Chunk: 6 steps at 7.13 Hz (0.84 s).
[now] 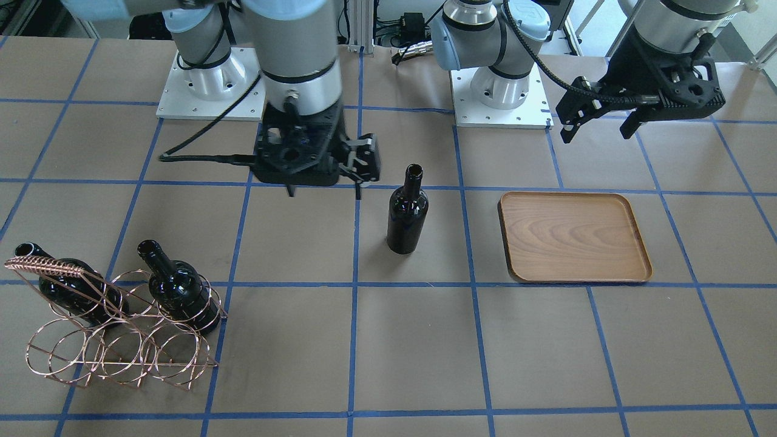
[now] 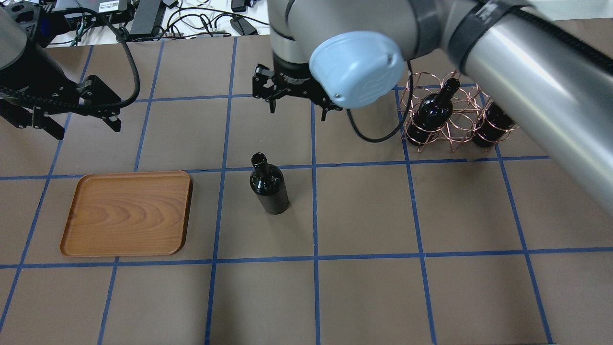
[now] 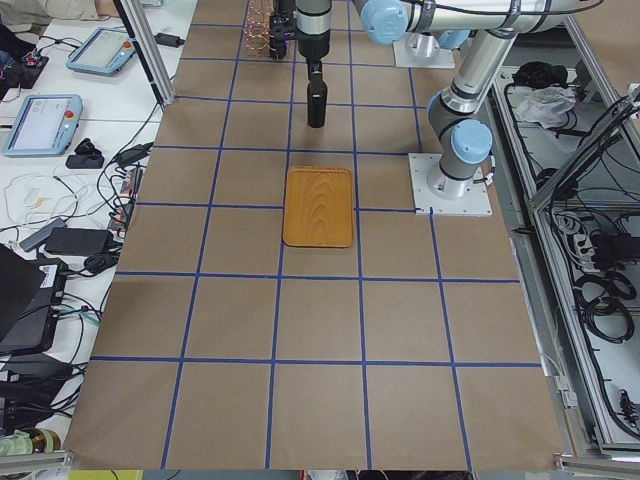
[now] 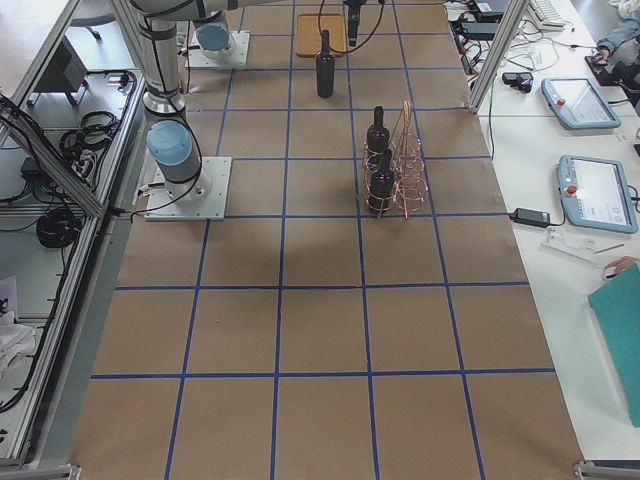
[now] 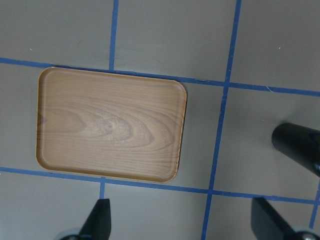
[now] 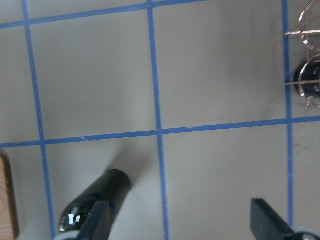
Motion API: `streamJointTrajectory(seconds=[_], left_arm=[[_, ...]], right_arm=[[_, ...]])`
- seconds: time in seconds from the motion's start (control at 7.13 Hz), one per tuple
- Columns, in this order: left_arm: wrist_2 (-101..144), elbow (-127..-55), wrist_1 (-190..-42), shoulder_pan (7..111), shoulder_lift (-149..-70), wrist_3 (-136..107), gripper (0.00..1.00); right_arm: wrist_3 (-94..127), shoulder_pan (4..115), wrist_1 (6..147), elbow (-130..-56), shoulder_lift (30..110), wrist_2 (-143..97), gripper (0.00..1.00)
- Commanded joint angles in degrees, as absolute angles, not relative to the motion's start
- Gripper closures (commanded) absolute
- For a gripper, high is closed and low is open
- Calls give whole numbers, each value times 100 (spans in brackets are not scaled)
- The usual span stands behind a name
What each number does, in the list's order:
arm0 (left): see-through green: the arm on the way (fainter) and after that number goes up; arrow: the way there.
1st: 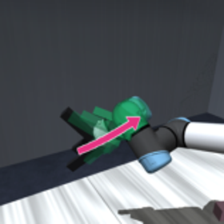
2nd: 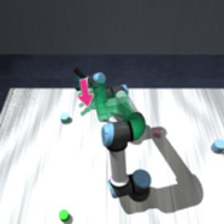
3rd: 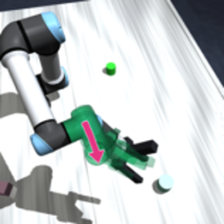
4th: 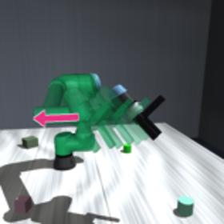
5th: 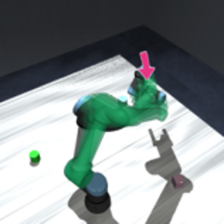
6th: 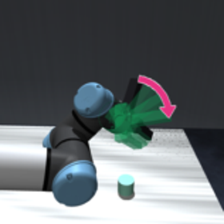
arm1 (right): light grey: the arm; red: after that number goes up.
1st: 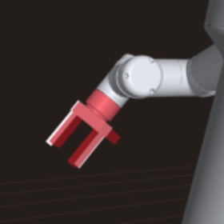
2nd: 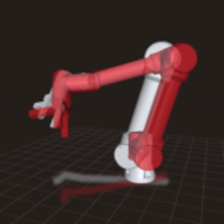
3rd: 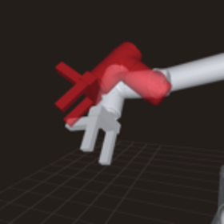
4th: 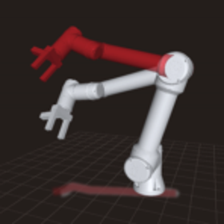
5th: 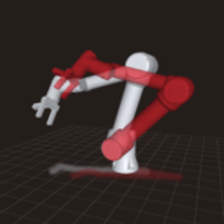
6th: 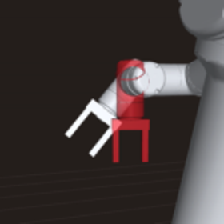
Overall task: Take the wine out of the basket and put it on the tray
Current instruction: 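Raise the open right gripper while the left gripper reaches toward the bottle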
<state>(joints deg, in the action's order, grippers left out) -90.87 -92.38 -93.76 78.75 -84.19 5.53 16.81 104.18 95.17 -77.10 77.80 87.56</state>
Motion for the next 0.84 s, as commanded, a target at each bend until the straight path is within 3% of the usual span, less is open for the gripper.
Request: streamJointTrajectory(seconds=[0.0, 0.28, 0.7], left_arm=[[-9000, -9202, -9151, 8652, -8490, 274, 0], [-8948, -9237, -8931, 9463, -8630, 176, 0], [-8938, -9299, -8590, 10228, -9007, -43, 0]], right_arm=[[284, 9083, 8942, -7786, 8461, 8649, 0], [-70, 9070, 8806, -8399, 8665, 8928, 0], [-166, 9167, 8859, -8577, 8886, 9218, 0]])
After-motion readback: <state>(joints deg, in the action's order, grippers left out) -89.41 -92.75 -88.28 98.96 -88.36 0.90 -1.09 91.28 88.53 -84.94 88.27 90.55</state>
